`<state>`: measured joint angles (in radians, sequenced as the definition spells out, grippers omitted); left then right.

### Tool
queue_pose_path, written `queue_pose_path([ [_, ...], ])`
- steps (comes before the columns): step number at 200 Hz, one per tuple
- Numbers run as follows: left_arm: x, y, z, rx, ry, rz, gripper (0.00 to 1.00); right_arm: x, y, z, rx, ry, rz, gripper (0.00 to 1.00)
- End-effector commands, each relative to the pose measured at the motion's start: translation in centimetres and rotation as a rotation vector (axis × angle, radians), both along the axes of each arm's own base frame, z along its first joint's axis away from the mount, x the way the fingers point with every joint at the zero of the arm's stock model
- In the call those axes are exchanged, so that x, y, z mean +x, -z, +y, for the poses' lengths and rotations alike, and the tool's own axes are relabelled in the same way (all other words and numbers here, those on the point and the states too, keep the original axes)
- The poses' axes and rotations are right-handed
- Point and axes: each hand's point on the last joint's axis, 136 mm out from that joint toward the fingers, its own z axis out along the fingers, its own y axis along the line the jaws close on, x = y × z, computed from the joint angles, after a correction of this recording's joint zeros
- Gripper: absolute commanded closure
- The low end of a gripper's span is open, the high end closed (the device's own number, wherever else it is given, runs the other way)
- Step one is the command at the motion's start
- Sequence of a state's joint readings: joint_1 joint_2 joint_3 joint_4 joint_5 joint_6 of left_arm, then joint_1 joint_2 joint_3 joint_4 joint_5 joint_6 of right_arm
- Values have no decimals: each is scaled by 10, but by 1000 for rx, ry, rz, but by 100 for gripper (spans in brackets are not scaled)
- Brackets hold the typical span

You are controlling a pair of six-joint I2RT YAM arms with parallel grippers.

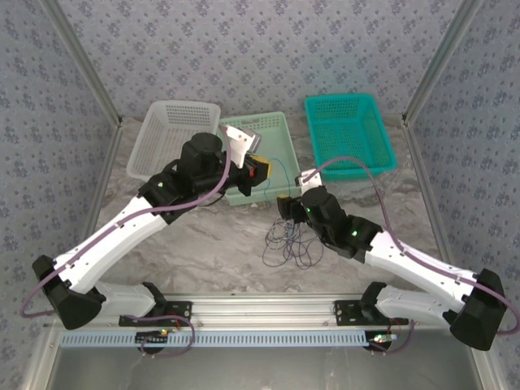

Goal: Untangle the cables

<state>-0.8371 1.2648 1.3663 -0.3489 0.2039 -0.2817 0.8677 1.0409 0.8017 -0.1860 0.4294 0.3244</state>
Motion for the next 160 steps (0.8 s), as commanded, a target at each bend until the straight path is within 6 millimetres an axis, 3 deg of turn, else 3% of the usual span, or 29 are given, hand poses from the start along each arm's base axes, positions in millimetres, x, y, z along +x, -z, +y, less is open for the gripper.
queue_pose_path([
  [1,-11,-25,-9,-52,60,-31,100,13,9,-1,12,30,14,23],
  [53,-23,-88,-4,-161,91,-129,100,34,45,6,-26,73,66,25],
  [81,-27,-115,4,-175,86,-189,100,30,66,0,-57,92,105,25],
  [113,-36,-146,8,-233,109,-241,100,22,106,-13,-80,126,201,25],
  [160,-47,-172,14,-272,138,-280,100,11,157,-28,-176,185,332,26],
])
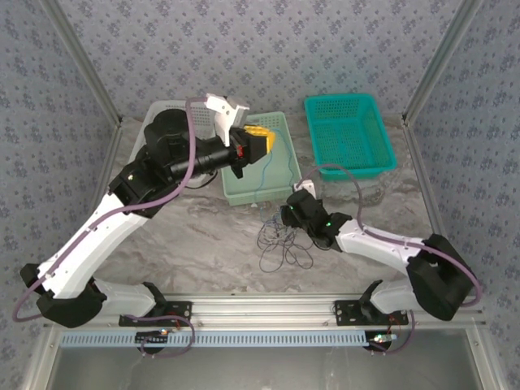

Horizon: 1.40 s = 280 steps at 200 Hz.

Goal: Untangle the cables

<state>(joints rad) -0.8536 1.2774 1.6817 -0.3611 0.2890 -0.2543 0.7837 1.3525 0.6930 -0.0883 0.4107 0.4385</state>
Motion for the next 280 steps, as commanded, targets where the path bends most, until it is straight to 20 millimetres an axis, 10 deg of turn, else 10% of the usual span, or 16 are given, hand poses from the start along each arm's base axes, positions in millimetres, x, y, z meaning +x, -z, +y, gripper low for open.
queue_pose_path([
  [1,-16,-36,9,-56,31,-77,100,-10,26,-13,-38,54,76,26],
  [54,-14,-63,52,-35,-116,-168,100,-25,33,-32,-44,89,85,25],
  [126,53,-27,62,-39,-198,-25,100,-35,-6,-60,24,125,44,18],
  [280,199,154,50,63,-306,417,100,-44,11,-62,94,119,175,18],
])
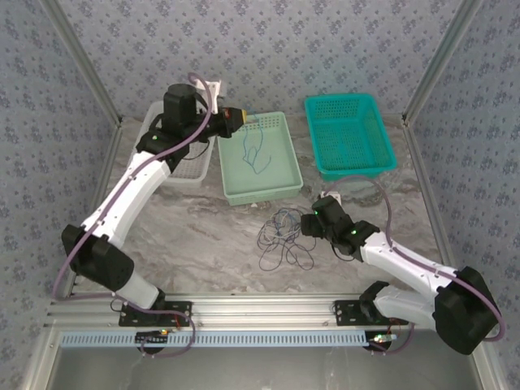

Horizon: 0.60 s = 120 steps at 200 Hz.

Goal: Untangle the cables

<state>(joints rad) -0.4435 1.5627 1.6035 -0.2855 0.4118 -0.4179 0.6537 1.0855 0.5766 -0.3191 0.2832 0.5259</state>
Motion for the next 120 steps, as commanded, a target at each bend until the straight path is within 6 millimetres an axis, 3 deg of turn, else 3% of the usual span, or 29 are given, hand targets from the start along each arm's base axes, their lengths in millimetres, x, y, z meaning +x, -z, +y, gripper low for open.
queue_pose_path([
  [1,12,20,-4,-12,3,36,100,-5,5,0,16,8,38,18],
  [38,27,59,-13,6,9,114,100,-8,6,-1,17,2,53,18],
  [65,40,90,-11,41,-22,189,93,-11,8,-2,12,-2,70,18],
  [90,35,109,-16,92,8,233,88,-11,6,-3,16,1,66,18],
  [110,25,117,-19,168,10,221,77,-9,5,0,32,-7,53,18],
  [120,21,118,-19,194,6,211,66,-8,5,1,41,-8,53,18],
])
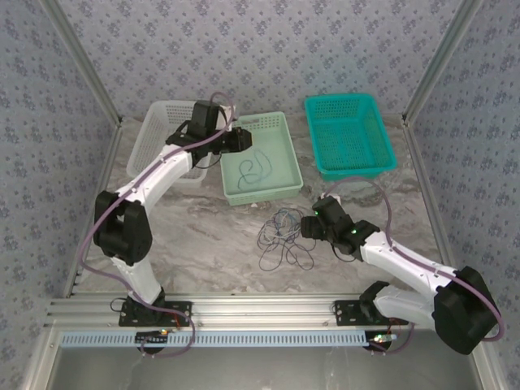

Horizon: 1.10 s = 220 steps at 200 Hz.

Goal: Untangle the cables

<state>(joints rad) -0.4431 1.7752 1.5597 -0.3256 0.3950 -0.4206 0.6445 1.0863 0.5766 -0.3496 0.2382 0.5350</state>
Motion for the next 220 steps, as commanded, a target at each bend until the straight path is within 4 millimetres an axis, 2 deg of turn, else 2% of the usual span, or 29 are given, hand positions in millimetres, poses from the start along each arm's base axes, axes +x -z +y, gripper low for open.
queue_pose_path([
  [1,-12,-13,-7,58,34,-55,63,0,-1,1,26,3,5,18],
  [8,-14,-14,-7,70,31,-62,54,1,-1,3,30,-2,7,18],
  [30,-22,-21,-8,88,32,-94,43,6,0,8,30,-14,15,20],
  [57,-41,-30,-15,146,63,-152,37,12,1,12,33,-15,28,22],
  [86,-66,-23,-17,175,97,-143,36,21,-2,16,51,-7,22,24],
  [123,-112,2,-7,175,158,-98,38,23,-5,18,60,-7,15,23],
  [145,-152,19,-9,219,265,-94,38,23,-5,21,73,-19,15,23],
  [178,-207,57,-15,252,416,-16,39,25,-2,22,69,-15,19,21],
  [195,-227,78,-14,255,451,38,40,26,-2,16,52,22,19,20],
  [220,-243,106,-16,244,463,98,43,27,-3,15,58,33,12,19],
])
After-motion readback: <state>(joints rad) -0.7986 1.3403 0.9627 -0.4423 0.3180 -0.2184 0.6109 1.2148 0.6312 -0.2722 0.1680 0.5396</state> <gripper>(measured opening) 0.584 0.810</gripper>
